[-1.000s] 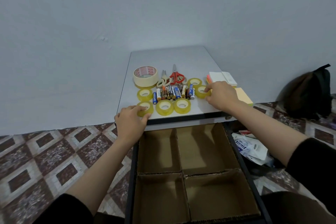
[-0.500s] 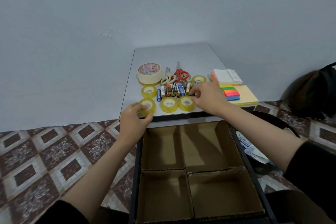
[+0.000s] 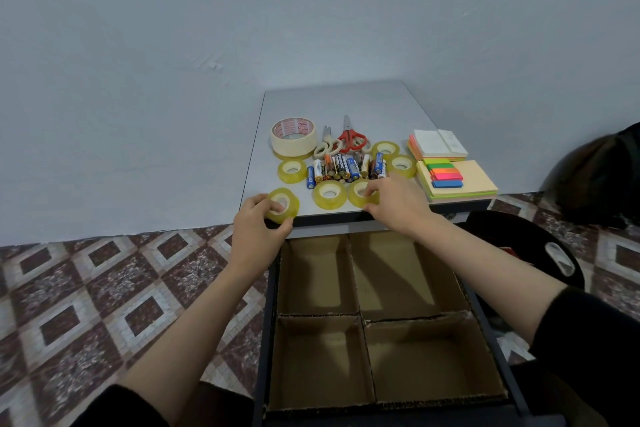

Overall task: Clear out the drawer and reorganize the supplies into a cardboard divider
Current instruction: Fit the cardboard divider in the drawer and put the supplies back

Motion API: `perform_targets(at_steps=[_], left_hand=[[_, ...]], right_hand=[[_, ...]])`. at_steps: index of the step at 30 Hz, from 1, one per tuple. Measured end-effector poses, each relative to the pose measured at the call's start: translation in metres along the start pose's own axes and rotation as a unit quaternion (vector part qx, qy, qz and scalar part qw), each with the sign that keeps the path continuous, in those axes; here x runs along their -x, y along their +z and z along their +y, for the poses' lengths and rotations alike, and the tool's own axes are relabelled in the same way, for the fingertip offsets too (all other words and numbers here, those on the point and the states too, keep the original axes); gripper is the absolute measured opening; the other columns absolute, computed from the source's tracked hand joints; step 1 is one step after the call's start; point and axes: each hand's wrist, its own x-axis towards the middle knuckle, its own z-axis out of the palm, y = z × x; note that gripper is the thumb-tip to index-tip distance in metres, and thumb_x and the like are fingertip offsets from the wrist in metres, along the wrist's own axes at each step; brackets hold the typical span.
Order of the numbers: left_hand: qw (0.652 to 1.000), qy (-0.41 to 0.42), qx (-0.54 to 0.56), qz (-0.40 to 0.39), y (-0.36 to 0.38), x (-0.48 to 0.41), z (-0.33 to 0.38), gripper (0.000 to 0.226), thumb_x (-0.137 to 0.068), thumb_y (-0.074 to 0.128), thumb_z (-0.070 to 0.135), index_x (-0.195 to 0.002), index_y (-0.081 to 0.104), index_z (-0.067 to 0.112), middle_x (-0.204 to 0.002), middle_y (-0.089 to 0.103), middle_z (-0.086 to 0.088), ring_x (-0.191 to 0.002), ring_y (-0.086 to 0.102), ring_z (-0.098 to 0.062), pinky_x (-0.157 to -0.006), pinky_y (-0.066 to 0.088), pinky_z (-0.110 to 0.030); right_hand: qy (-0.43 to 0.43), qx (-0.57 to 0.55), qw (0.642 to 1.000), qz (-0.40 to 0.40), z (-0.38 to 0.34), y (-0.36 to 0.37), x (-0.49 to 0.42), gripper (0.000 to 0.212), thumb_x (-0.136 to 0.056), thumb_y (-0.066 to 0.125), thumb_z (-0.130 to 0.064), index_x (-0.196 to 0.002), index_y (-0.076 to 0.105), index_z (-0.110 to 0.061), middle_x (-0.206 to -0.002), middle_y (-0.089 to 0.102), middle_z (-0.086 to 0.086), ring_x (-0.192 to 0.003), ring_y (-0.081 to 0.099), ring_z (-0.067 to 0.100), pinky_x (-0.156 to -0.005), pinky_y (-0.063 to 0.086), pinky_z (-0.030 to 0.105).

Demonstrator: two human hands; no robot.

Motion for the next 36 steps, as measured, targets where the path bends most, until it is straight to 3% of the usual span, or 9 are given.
perform_targets(at_steps=[4,11,15,18,27,31,36], left_hand=[[1.000,0.011,-0.009,-0.005,-0.001,0.005,0.003,0.020,-0.083,0.069,0.017,-0.098,0.065,0.004,-0.128,0.053,-0.013,-0.119,0.048,-0.023,-0.097,0.035,-0.025],[0.998,0.043,0.006,-0.040,0.005,0.027,0.021,0.018,-0.083,0.068,0.018,-0.099,0.066,0.010,-0.132,0.050,-0.006,-0.122,0.046,-0.019,-0.097,0.031,-0.022],[0.988,0.103,0.001,-0.116,0.021,0.051,0.033,0.017,-0.081,0.069,0.018,-0.097,0.068,0.011,-0.128,0.049,-0.002,-0.116,0.046,-0.013,-0.100,0.040,-0.028],[0.980,0.116,-0.004,-0.164,0.043,0.070,0.040,0.019,-0.083,0.068,0.016,-0.101,0.068,0.010,-0.129,0.048,-0.002,-0.116,0.046,-0.010,-0.102,0.039,-0.026],[0.945,0.126,-0.027,-0.299,0.118,0.077,0.068,0.025,-0.086,0.065,0.021,-0.110,0.066,0.015,-0.136,0.039,-0.001,-0.117,0.048,-0.015,-0.104,0.041,-0.032],[0.919,0.145,-0.073,-0.358,0.157,0.069,0.075,0.028,-0.087,0.064,0.020,-0.114,0.066,0.016,-0.135,0.043,-0.003,-0.112,0.052,-0.017,-0.101,0.043,-0.031],[0.888,0.168,-0.133,-0.406,0.192,0.060,0.070,0.030,-0.089,0.060,0.017,-0.118,0.064,0.014,-0.135,0.049,-0.005,-0.119,0.049,-0.018,-0.101,0.038,-0.027]], right_hand=[[-0.004,-0.011,1.000,-0.012,0.004,-0.003,0.008,0.030,-0.091,0.058,-0.027,-0.120,0.061,-0.019,-0.113,0.063,0.007,-0.101,0.058,0.023,-0.072,0.040,0.027],[0.000,-0.052,0.999,-0.013,0.019,-0.006,0.032,0.027,-0.090,0.061,-0.028,-0.115,0.063,-0.019,-0.105,0.066,0.005,-0.094,0.059,0.020,-0.074,0.048,0.030],[-0.008,-0.104,0.994,-0.033,0.036,-0.007,0.055,0.022,-0.087,0.065,-0.029,-0.107,0.065,-0.021,-0.095,0.065,0.001,-0.083,0.057,0.013,-0.072,0.048,0.027],[-0.014,-0.116,0.992,-0.053,0.054,-0.007,0.073,0.023,-0.087,0.065,-0.028,-0.108,0.065,-0.021,-0.084,0.056,-0.008,-0.079,0.052,0.008,-0.070,0.040,0.023],[0.070,-0.123,0.989,-0.046,0.129,-0.006,0.099,0.023,-0.090,0.062,-0.021,-0.112,0.066,-0.016,-0.086,0.054,0.000,-0.077,0.050,0.013,-0.069,0.038,0.024],[0.077,-0.158,0.983,-0.047,0.150,0.001,0.103,0.022,-0.090,0.062,-0.019,-0.111,0.067,-0.015,-0.076,0.051,-0.007,-0.064,0.046,0.004,-0.056,0.033,0.016],[0.069,-0.196,0.977,-0.044,0.161,0.014,0.099,0.023,-0.089,0.063,-0.020,-0.111,0.067,-0.016,-0.082,0.058,-0.002,-0.068,0.050,0.005,-0.056,0.034,0.013]])
